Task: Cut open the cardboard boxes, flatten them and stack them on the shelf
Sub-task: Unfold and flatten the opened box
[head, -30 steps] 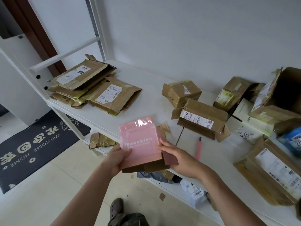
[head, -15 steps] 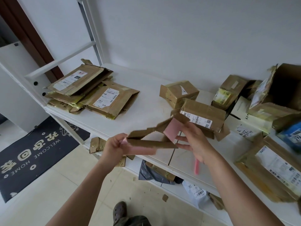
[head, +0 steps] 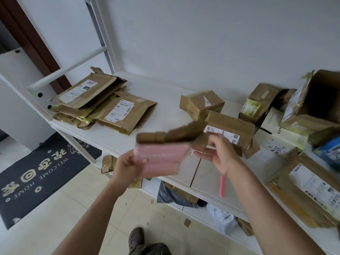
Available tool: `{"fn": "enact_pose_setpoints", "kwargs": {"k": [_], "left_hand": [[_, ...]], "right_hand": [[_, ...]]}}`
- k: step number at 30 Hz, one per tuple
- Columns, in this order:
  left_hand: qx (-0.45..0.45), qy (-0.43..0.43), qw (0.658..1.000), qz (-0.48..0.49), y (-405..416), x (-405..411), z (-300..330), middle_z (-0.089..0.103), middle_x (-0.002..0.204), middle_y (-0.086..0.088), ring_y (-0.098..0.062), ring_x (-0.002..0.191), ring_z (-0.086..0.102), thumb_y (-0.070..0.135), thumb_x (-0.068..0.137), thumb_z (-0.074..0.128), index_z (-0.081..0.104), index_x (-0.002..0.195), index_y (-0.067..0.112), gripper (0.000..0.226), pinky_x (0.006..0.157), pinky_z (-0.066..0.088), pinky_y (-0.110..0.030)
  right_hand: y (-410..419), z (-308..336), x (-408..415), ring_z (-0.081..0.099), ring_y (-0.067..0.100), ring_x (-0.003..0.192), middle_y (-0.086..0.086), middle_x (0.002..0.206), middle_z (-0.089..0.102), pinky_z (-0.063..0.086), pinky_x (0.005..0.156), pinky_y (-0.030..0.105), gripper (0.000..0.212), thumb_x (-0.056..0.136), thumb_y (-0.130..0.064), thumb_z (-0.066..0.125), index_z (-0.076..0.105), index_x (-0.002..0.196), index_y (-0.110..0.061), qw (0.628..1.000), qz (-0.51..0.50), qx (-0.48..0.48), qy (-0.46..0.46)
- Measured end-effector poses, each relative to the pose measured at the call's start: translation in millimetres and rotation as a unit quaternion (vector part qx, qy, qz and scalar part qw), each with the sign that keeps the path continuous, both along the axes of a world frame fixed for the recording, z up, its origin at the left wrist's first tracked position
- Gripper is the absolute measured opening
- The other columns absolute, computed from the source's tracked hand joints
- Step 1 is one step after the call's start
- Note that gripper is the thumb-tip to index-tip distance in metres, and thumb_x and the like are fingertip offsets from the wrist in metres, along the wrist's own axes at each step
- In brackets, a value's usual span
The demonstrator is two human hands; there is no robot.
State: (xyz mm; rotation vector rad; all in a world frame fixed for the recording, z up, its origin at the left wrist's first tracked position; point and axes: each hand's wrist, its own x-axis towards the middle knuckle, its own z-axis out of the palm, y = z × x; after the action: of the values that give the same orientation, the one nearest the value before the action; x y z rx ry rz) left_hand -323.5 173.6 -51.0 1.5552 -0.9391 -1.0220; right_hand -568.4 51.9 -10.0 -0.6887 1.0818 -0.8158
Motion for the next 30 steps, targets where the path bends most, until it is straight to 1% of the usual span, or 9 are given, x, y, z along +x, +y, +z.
{"fn": "enact_pose_setpoints", "kwargs": {"k": [2,5,9,12,14,18,22,26,30], "left_hand": [[0.059,0.028,0.995,0.072,-1,9,-16,0.072,0.090,-0.007,-0.022,0.077,0.068,0.006,0.095,0.061,0.065,0.101,0.008,0.007,0.064,0.057,-0.037],[0.190,0.029,0.971,0.145,1,15,-45,0.065,0.085,-0.010,-0.023,0.071,0.062,0.014,0.095,0.064,0.061,0.096,0.003,0.012,0.059,0.053,-0.035],[0.261,0.053,0.948,0.176,7,13,-70,0.059,0.073,-0.009,-0.021,0.058,0.055,0.014,0.092,0.067,0.062,0.099,-0.004,0.020,0.040,0.043,-0.024],[0.269,0.070,0.944,0.180,5,10,-76,0.062,0.079,-0.010,-0.022,0.063,0.058,0.014,0.092,0.067,0.062,0.105,-0.001,0.020,0.041,0.045,-0.023],[0.271,0.075,0.942,0.181,4,9,-78,0.064,0.085,-0.009,-0.023,0.069,0.062,0.012,0.091,0.066,0.061,0.109,0.003,0.021,0.044,0.048,-0.025],[0.267,0.068,0.942,0.190,2,10,-80,0.068,0.099,-0.013,-0.032,0.090,0.068,0.007,0.089,0.064,0.061,0.109,0.005,0.021,0.063,0.059,-0.040],[0.252,0.129,0.941,0.185,8,8,-75,0.069,0.095,-0.010,-0.024,0.081,0.068,0.003,0.090,0.060,0.063,0.095,0.007,0.007,0.053,0.057,-0.032],[0.220,0.193,0.943,0.157,15,8,-65,0.069,0.106,-0.016,-0.030,0.093,0.068,0.000,0.093,0.055,0.064,0.104,0.003,0.015,0.072,0.060,-0.044],[0.144,0.245,0.950,0.129,17,18,-45,0.073,0.107,-0.012,-0.029,0.094,0.071,0.000,0.097,0.054,0.063,0.115,0.007,0.021,0.072,0.061,-0.046]], "right_hand": [[-3,1,-3,0.070,0.024,0.098,0.011,0.117,0.066,0.060,0.070,0.037,0.032,0.093,0.002,0.041,0.059,0.116,-0.012,0.996,0.021,-0.066,0.051],[2,-8,6,0.056,0.010,0.119,-0.003,0.137,0.056,0.048,0.100,0.031,0.040,0.097,-0.010,0.049,0.054,0.134,-0.026,0.925,0.149,-0.222,0.269],[13,-41,42,0.045,0.007,0.130,-0.008,0.156,0.034,0.034,0.095,0.010,0.052,0.103,-0.022,0.045,0.031,0.152,-0.028,0.808,0.333,-0.312,0.374],[15,-66,75,0.039,0.020,0.140,-0.006,0.161,0.021,0.040,0.104,0.030,0.051,0.107,-0.033,0.031,0.017,0.156,-0.034,0.770,0.383,-0.319,0.398],[15,-88,88,0.012,0.023,0.151,-0.008,0.165,-0.001,0.018,0.119,0.043,0.053,0.108,-0.037,0.021,0.003,0.157,-0.032,0.710,0.429,-0.332,0.450],[24,-129,91,-0.029,0.019,0.145,-0.005,0.153,-0.037,-0.016,0.114,0.039,0.058,0.105,-0.043,0.008,-0.024,0.149,-0.026,0.574,0.431,-0.405,0.566],[27,-145,92,-0.031,0.018,0.145,-0.006,0.156,-0.036,-0.016,0.116,0.040,0.059,0.102,-0.047,0.002,-0.027,0.149,-0.027,0.557,0.398,-0.432,0.588],[30,-143,87,-0.027,0.015,0.147,-0.008,0.158,-0.031,-0.009,0.122,0.040,0.060,0.100,-0.048,0.000,-0.023,0.151,-0.029,0.555,0.379,-0.442,0.594],[42,-111,95,-0.018,0.020,0.150,-0.007,0.162,-0.023,-0.008,0.121,0.045,0.066,0.097,-0.055,0.011,-0.012,0.155,-0.032,0.644,0.298,-0.410,0.573]]}}
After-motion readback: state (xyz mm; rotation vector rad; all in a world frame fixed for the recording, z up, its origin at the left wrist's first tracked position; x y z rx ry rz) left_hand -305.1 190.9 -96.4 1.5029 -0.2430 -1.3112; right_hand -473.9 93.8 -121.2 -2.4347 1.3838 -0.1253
